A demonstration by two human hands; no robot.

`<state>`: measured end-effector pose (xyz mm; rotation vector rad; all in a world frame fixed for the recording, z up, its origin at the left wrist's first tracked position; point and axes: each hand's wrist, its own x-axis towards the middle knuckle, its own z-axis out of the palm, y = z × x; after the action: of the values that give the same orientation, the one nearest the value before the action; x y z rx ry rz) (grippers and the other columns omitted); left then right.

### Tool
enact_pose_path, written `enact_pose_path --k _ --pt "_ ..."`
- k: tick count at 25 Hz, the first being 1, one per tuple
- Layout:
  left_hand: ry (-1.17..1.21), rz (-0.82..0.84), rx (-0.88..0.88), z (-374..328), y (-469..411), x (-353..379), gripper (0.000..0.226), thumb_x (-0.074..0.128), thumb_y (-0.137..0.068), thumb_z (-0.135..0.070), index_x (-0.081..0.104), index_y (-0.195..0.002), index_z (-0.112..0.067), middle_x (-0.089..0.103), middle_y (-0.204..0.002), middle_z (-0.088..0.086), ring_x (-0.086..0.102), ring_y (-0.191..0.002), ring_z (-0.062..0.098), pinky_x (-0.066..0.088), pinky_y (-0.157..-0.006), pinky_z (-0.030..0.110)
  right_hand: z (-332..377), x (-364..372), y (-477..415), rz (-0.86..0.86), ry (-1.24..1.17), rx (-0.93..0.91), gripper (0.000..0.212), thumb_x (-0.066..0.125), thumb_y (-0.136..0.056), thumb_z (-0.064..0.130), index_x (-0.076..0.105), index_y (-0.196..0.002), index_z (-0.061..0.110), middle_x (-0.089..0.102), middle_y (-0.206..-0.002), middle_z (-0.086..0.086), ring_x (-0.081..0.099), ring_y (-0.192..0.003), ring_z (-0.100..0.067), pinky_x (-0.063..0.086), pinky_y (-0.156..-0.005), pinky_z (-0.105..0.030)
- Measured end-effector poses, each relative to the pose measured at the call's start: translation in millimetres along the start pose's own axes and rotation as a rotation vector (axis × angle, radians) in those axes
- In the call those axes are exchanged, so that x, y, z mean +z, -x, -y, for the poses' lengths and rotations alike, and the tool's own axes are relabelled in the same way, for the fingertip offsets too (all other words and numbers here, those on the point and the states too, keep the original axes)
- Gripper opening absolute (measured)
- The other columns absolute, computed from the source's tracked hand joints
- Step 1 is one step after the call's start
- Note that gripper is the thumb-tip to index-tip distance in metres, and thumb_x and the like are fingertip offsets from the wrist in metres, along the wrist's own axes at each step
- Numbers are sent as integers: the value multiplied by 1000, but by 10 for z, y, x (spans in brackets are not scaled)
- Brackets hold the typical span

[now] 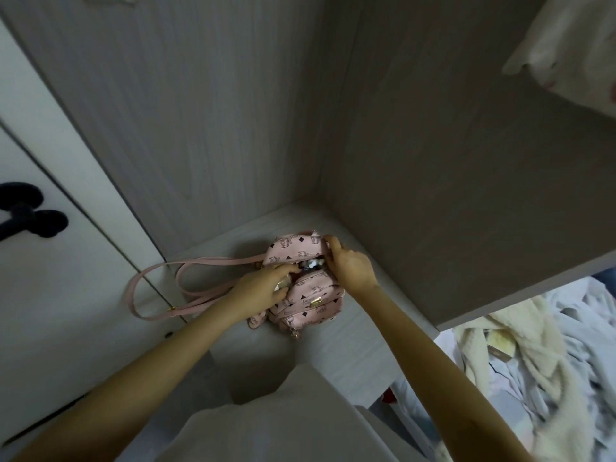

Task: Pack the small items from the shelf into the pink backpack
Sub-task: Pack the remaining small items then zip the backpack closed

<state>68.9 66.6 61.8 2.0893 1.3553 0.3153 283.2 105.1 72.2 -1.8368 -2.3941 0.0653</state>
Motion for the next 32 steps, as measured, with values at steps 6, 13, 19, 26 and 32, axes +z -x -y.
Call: enact_pose_path --k 6,13,19,26,32 --pt "530 -244 -194 -5 143 186 30 50 -92 -9 31 -114 -16 46 -102 -2 48 -90 9 40 -77 19 109 12 476 -48 -338 -163 27 49 -95 22 58 -120 21 59 -119 0 55 -107 -20 43 -85 -32" --pt "388 -279 -101 -130 -5 111 23 60 -85 -5 46 -99 -15 59 -98 -1 57 -88 17 40 -68 25 194 71 573 16 -638 44 14 56 -85 9 60 -98 12 53 -99 1 54 -95 -19 46 -83 -35" --pt "308 -348 26 -253 -135 201 16 68 -77 -1 57 -83 -10 69 -98 -2 63 -93 18 51 -79 37 213 135 668 -31 -950 157 26 54 -85 -1 49 -95 23 57 -90 -2 60 -72 3 45 -63 -12" --pt "296 -200 42 -49 -85 149 37 70 -78 -1 67 -114 -10 63 -110 -8 58 -101 6 46 -93 20 205 121 617 -10 -887 69 46 55 -85 0 53 -125 23 50 -108 6 59 -88 -16 50 -79 -21" --pt "466 -276 -65 -136 -74 145 33 71 -75 4 69 -103 -14 65 -93 -10 61 -83 -3 48 -74 7 233 24 428 100 -917 195 25 64 -87 18 58 -112 18 62 -98 -3 63 -84 -21 54 -79 -37"
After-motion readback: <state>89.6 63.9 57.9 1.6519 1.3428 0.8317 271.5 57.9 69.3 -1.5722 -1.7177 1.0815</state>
